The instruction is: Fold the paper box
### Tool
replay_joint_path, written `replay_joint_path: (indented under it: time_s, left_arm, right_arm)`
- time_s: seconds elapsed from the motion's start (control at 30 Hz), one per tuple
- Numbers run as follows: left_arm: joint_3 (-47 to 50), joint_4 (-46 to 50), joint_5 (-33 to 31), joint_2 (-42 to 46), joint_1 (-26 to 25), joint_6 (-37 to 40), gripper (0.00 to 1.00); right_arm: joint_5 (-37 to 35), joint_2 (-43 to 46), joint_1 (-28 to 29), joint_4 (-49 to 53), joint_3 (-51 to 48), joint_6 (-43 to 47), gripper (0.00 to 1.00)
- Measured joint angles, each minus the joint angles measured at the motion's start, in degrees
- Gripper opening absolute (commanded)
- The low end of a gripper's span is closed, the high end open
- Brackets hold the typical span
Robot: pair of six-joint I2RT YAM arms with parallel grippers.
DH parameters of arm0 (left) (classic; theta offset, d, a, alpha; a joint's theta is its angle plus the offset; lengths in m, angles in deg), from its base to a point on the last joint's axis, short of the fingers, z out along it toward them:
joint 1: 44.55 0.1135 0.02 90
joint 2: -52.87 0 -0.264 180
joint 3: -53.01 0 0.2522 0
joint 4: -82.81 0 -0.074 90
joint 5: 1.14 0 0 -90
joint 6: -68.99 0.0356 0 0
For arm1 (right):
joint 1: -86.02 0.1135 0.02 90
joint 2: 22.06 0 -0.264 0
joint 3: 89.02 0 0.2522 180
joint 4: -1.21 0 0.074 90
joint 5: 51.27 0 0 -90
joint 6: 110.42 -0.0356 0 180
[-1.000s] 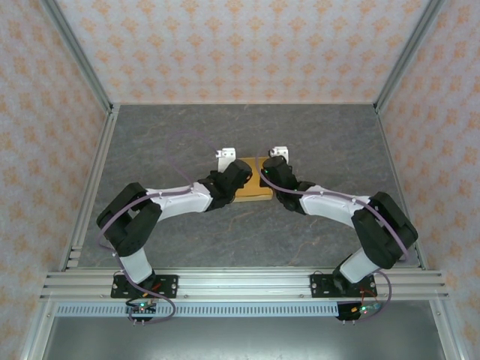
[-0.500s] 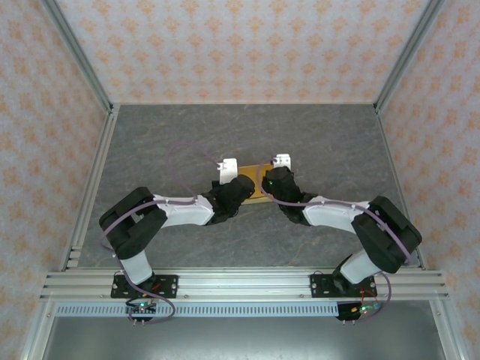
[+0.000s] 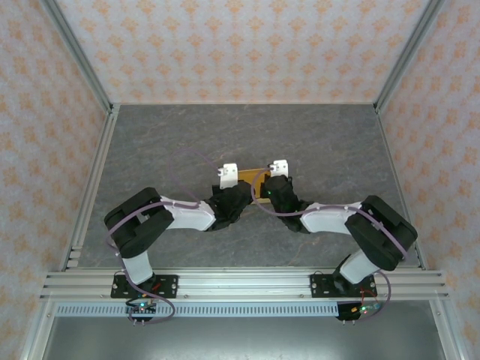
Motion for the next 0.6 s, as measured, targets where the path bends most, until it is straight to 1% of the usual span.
replay_joint_path:
  time_s: [0.1, 0.37, 0.6]
  left_arm:
    - [-0.81, -1.64, -0.76, -1.57, 0.37, 1.01, 0.01]
    - [-3.98, -4.48, -0.79, -5.16, 3.98, 2.25, 0.01]
    - [-4.07, -5.11, -1.01, -5.4, 4.2, 2.43, 0.02]
  right_arm:
    - [-1.55, -1.64, 0.0, -1.07, 0.79, 1.22, 0.0]
    - [-3.48, -7.8, -0.57, -4.31, 5.31, 3.93, 0.0]
    - [-3.48, -8.37, -0.72, -5.73, 5.66, 3.93, 0.0]
